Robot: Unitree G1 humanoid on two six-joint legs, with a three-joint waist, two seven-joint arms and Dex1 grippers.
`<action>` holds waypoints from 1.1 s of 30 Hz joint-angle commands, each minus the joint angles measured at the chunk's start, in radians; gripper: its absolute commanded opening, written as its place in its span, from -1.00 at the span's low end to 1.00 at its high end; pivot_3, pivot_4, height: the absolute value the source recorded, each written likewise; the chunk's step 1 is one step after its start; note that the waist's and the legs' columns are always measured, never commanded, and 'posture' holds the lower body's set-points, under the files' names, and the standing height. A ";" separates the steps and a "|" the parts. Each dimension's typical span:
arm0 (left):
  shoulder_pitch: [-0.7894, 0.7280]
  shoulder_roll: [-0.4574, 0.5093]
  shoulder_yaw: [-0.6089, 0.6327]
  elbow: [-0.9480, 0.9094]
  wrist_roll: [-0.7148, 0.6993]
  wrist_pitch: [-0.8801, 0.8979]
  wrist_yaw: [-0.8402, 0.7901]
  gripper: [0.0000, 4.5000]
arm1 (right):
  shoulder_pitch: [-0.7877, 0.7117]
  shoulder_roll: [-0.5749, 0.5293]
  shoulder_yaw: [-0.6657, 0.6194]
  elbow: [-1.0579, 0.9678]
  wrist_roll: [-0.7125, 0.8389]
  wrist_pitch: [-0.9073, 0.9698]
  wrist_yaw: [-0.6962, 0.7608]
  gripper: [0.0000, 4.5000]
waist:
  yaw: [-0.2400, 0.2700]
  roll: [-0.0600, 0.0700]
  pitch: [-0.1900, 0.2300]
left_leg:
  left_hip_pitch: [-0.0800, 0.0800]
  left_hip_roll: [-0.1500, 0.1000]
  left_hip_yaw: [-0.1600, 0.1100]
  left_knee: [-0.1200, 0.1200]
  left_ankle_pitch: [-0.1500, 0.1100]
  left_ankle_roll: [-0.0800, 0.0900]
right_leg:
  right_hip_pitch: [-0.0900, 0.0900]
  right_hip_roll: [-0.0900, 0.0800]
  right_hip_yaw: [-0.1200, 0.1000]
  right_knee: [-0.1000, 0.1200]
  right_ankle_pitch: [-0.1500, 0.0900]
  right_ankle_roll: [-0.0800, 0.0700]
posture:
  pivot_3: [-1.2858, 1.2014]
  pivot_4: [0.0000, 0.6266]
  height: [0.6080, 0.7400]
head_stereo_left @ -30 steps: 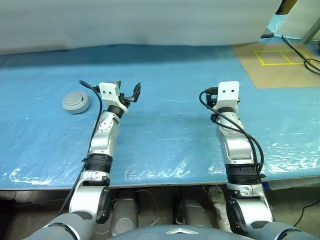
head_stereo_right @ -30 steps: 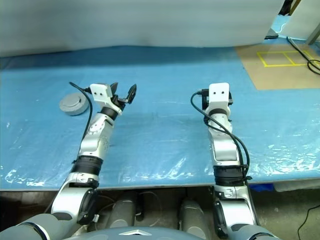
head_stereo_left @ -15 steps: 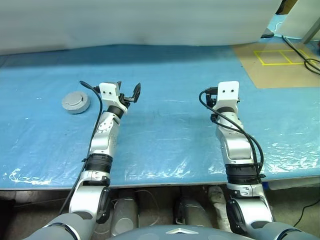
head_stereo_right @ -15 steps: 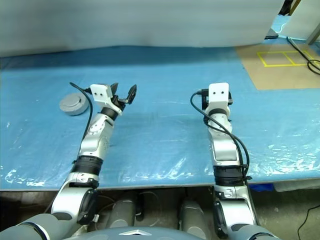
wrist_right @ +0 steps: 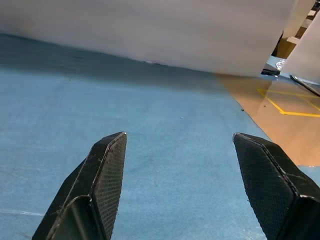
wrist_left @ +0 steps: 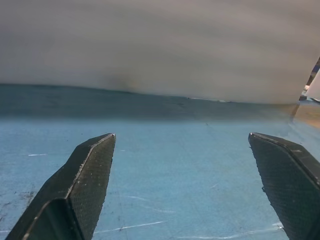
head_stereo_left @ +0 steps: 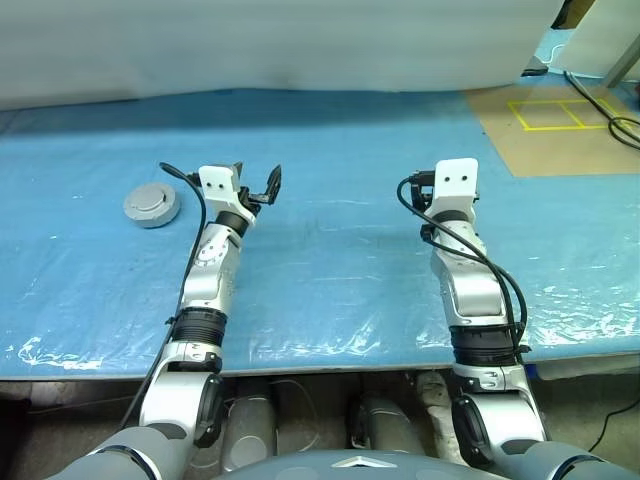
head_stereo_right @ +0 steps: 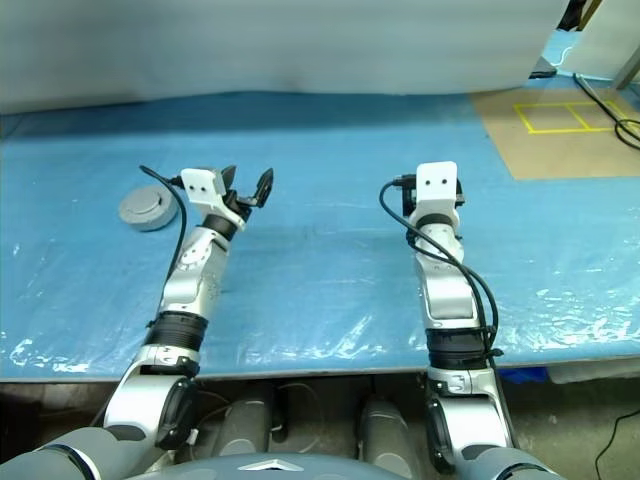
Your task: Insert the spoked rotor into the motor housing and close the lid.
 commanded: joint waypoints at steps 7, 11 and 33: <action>-0.021 0.000 -0.003 -0.034 0.007 -0.019 0.001 0.99 | -0.017 -0.005 -0.003 -0.026 -0.010 -0.020 -0.005 0.59 | 0.000 0.000 0.000 | 0.000 0.000 0.000 0.000 0.000 0.000 | 0.000 0.000 0.000 0.000 0.000 0.000 | 0.03 -0.52 1.00; -0.020 0.000 -0.004 -0.037 0.008 -0.017 0.000 0.99 | -0.017 -0.004 -0.004 -0.022 -0.009 -0.022 -0.007 0.59 | 0.000 0.000 0.000 | 0.000 0.000 0.000 0.000 0.000 0.000 | 0.000 0.000 0.000 0.000 0.000 0.000 | 0.03 -0.52 1.00; -0.016 -0.004 -0.015 -0.052 0.011 0.005 -0.002 0.99 | 0.002 0.000 -0.007 -0.046 -0.012 -0.008 -0.021 0.59 | 0.000 0.000 0.000 | 0.000 0.000 0.000 0.000 0.000 0.000 | 0.000 0.000 0.000 0.000 0.000 0.000 | 0.03 -0.52 1.00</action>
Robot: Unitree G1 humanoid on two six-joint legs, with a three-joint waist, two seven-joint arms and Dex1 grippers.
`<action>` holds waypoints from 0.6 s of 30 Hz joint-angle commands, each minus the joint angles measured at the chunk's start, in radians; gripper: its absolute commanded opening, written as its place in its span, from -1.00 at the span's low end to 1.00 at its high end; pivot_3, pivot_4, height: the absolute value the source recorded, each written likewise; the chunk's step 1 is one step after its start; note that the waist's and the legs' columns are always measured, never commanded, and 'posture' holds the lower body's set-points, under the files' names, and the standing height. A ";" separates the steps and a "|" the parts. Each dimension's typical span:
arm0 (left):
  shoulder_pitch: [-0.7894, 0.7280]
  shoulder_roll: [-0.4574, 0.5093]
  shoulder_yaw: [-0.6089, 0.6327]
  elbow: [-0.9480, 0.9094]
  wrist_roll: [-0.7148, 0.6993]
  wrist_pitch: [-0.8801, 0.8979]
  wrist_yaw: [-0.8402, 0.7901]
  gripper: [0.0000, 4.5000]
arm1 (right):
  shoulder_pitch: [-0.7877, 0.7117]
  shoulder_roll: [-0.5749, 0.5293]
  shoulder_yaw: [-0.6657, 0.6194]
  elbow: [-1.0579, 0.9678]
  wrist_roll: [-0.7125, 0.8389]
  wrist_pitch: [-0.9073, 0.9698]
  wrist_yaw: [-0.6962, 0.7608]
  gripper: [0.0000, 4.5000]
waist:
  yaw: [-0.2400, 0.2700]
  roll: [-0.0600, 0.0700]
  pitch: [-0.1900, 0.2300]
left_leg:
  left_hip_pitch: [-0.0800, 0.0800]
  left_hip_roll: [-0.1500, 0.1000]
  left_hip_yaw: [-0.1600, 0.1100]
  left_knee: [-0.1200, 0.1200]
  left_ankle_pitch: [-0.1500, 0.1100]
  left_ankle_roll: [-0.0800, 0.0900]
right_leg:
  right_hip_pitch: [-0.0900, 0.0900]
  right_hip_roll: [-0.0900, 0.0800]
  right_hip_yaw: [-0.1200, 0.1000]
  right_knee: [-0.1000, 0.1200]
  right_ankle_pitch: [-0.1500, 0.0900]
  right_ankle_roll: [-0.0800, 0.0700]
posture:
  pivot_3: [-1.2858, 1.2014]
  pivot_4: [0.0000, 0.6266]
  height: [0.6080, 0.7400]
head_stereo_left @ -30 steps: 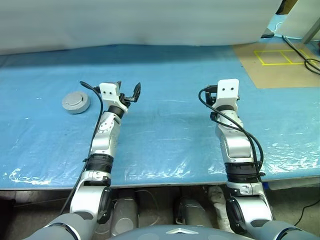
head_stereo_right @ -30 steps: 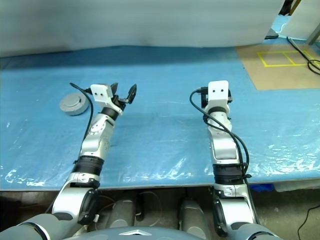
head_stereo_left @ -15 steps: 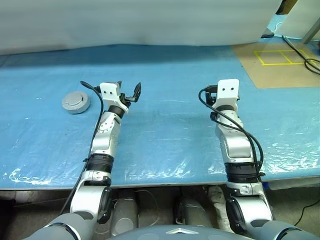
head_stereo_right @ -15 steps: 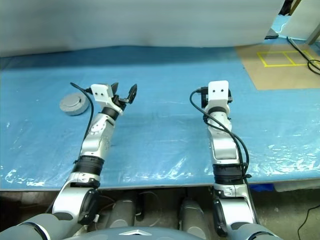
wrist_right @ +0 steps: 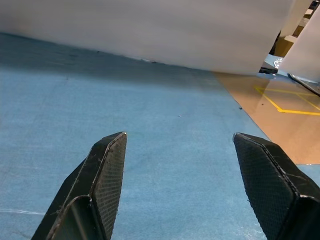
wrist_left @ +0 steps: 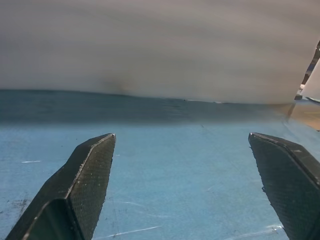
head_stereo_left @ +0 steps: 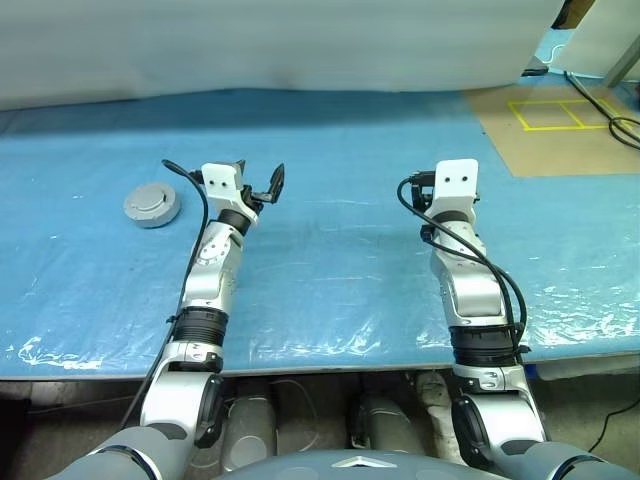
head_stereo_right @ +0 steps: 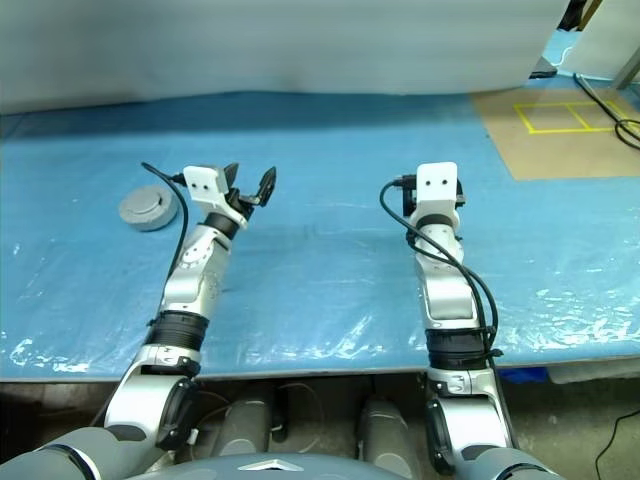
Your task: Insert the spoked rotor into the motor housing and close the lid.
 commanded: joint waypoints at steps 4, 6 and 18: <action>-0.019 -0.003 -0.003 -0.025 0.001 -0.008 -0.002 0.99 | 0.000 -0.004 -0.010 -0.047 -0.011 -0.009 -0.011 0.59 | 0.000 0.000 0.000 | 0.000 0.000 0.000 0.000 0.000 0.000 | 0.000 0.000 0.000 0.000 0.000 0.000 | 0.03 -0.52 1.00; -0.019 -0.003 -0.004 -0.025 0.000 -0.008 -0.004 0.99 | 0.002 -0.005 -0.010 -0.051 -0.012 -0.007 -0.012 0.59 | 0.000 0.000 0.000 | 0.000 0.000 0.000 0.000 0.000 0.000 | 0.000 0.000 0.000 0.000 0.000 0.000 | 0.03 -0.52 1.00; -0.021 -0.006 -0.007 -0.019 0.001 -0.011 -0.007 0.99 | 0.000 -0.011 -0.007 -0.050 -0.012 -0.007 -0.007 0.59 | 0.000 0.000 0.000 | 0.000 0.000 0.000 0.000 0.000 0.000 | 0.000 0.000 0.000 0.000 0.000 0.000 | 0.03 -0.52 1.00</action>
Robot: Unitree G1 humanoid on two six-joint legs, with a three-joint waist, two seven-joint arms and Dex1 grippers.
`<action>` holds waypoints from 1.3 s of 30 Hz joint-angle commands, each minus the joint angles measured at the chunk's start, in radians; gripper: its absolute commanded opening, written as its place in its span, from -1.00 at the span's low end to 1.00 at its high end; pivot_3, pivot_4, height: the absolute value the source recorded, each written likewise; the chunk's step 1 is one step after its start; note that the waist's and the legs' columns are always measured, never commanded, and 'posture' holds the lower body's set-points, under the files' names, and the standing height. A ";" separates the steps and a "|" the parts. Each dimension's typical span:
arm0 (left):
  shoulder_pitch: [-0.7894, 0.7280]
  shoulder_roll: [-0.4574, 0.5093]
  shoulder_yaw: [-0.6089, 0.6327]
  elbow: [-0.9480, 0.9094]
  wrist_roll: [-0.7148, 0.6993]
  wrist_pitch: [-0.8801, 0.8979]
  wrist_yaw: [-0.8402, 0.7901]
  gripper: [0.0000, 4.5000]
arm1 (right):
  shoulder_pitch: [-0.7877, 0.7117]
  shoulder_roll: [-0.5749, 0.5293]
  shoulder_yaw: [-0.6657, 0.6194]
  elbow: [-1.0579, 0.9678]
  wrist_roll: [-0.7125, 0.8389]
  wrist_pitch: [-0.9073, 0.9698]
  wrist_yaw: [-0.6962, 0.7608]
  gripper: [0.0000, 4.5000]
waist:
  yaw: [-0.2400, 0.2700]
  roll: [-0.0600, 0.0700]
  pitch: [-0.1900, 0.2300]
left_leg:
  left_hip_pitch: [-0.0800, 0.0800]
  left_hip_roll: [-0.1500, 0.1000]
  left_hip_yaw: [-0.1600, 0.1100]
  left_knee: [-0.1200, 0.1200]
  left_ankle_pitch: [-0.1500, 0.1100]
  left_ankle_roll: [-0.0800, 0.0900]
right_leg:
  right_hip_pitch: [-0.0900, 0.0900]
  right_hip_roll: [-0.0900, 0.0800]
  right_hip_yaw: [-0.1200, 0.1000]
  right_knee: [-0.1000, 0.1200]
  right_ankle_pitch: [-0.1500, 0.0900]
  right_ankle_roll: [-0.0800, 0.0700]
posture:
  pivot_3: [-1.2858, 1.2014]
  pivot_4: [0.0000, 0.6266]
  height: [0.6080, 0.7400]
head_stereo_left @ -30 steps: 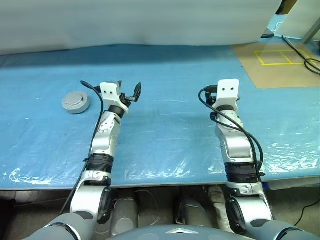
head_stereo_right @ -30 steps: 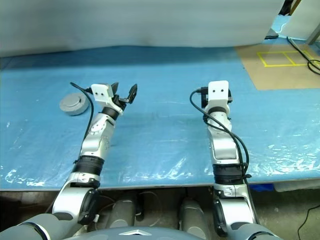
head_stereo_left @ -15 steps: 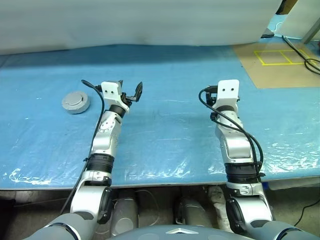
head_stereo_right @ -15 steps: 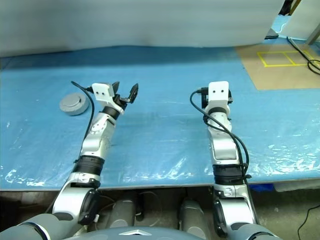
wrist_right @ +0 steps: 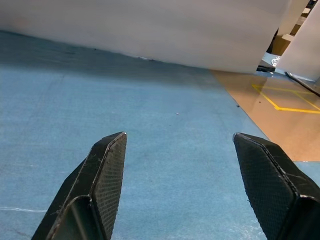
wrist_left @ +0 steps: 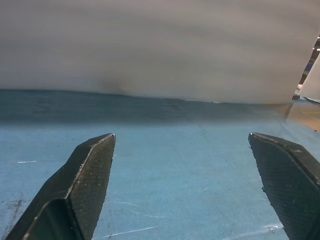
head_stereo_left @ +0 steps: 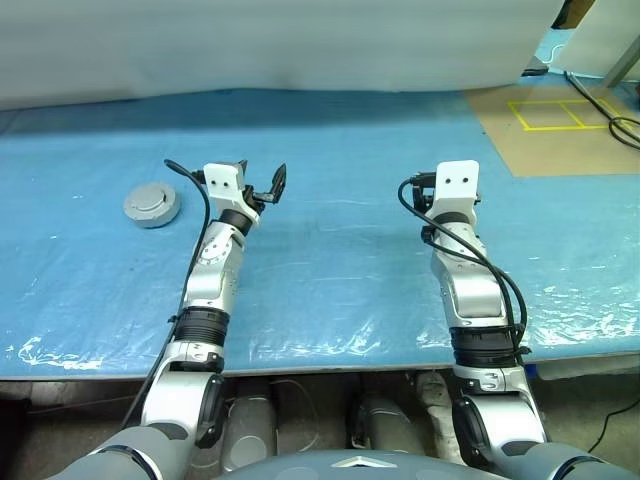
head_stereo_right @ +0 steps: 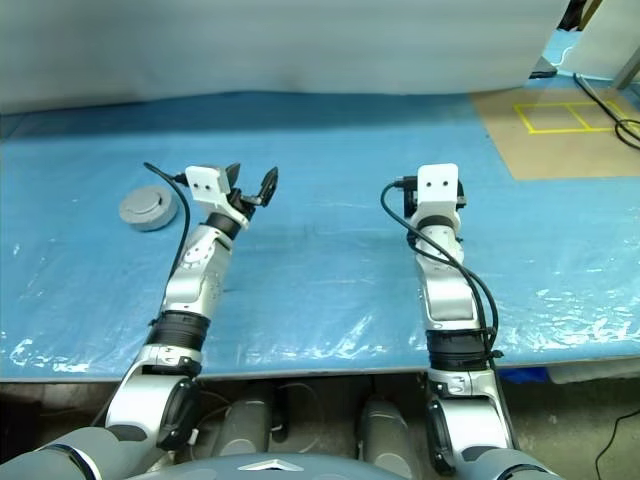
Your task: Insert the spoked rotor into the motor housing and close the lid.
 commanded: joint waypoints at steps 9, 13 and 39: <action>-0.017 0.000 -0.003 -0.020 0.001 -0.011 -0.006 0.99 | -0.010 -0.010 -0.005 -0.044 -0.012 -0.011 0.003 0.59 | 0.000 0.000 0.000 | 0.000 0.000 0.000 0.000 0.000 0.000 | 0.000 0.000 0.000 0.000 0.000 0.000 | 0.03 -0.52 1.00; -0.016 0.001 -0.003 -0.020 0.002 -0.011 -0.007 0.99 | -0.011 -0.009 -0.005 -0.042 -0.012 -0.012 0.003 0.59 | 0.000 0.000 0.000 | 0.000 0.000 0.000 0.000 0.000 0.000 | 0.000 0.000 0.000 0.000 0.000 0.000 | 0.03 -0.52 1.00; -0.020 0.002 -0.007 -0.019 0.004 -0.008 -0.010 0.99 | -0.006 -0.005 -0.005 -0.047 -0.013 -0.011 -0.006 0.59 | 0.000 0.000 0.000 | 0.000 0.000 0.000 0.000 0.000 0.000 | 0.000 0.000 0.000 0.000 0.000 0.000 | 0.03 -0.52 1.00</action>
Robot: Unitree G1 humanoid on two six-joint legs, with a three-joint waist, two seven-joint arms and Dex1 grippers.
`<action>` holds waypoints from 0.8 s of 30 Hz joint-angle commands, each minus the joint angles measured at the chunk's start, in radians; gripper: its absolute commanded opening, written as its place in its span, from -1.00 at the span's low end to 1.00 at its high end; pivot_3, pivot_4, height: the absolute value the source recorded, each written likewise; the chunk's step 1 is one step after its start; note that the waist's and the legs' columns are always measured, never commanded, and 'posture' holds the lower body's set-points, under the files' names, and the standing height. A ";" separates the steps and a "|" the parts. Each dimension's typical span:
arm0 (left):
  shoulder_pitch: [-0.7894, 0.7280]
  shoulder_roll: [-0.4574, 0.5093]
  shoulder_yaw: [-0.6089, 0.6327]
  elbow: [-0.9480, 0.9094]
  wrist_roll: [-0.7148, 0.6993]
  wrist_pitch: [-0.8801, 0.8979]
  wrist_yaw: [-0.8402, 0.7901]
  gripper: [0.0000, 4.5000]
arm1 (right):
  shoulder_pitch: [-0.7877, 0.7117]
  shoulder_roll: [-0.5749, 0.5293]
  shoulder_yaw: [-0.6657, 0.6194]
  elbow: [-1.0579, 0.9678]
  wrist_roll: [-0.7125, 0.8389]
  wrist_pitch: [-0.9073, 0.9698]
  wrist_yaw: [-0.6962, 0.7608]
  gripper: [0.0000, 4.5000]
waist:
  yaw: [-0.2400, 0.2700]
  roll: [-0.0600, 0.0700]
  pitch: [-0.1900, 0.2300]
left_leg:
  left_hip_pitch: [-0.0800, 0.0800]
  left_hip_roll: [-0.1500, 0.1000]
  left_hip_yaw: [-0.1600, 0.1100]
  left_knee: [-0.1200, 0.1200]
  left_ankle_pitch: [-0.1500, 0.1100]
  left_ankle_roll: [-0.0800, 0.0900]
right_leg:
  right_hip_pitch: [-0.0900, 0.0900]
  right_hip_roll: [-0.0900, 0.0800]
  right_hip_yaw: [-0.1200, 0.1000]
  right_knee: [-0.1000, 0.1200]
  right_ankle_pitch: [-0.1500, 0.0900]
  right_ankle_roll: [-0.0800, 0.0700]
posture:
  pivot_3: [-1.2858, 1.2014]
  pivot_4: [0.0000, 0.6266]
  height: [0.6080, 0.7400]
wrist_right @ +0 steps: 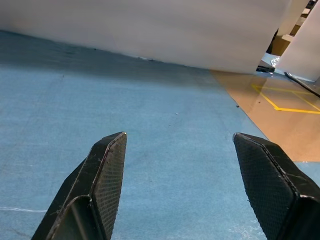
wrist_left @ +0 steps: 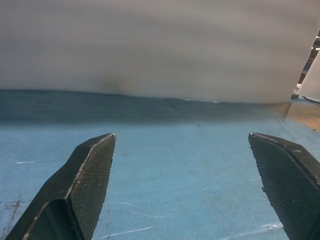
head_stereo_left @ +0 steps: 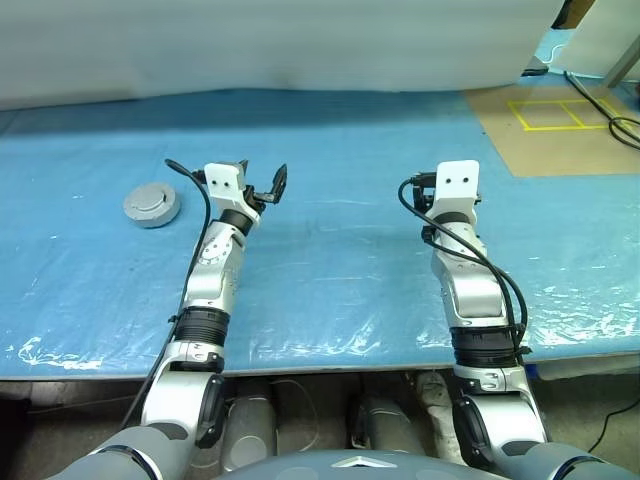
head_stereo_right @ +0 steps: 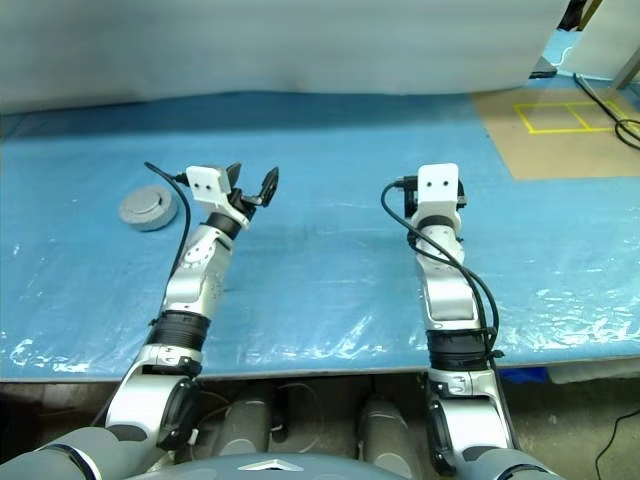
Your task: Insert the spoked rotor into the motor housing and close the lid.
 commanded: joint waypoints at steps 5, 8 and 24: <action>-0.018 -0.001 -0.006 -0.023 0.003 -0.007 -0.005 0.99 | -0.006 -0.005 -0.005 -0.049 -0.013 -0.011 -0.005 0.59 | 0.000 0.000 0.000 | 0.000 0.000 0.000 0.000 0.000 0.000 | 0.000 0.000 0.000 0.000 0.000 0.000 | 0.03 -0.52 1.00; -0.018 -0.002 -0.006 -0.023 0.003 -0.008 -0.004 0.99 | -0.008 -0.006 -0.005 -0.046 -0.013 -0.011 -0.005 0.59 | 0.000 0.000 0.000 | 0.000 0.000 0.000 0.000 0.000 0.000 | 0.000 0.000 0.000 0.000 0.000 0.000 | 0.03 -0.52 1.00; -0.025 -0.013 -0.002 -0.008 0.010 -0.023 0.001 0.99 | -0.026 -0.016 -0.004 -0.028 -0.013 -0.016 0.002 0.59 | 0.000 0.000 0.000 | 0.000 0.000 0.000 0.000 0.000 0.000 | 0.000 0.000 0.000 0.000 0.000 0.000 | 0.03 -0.52 1.00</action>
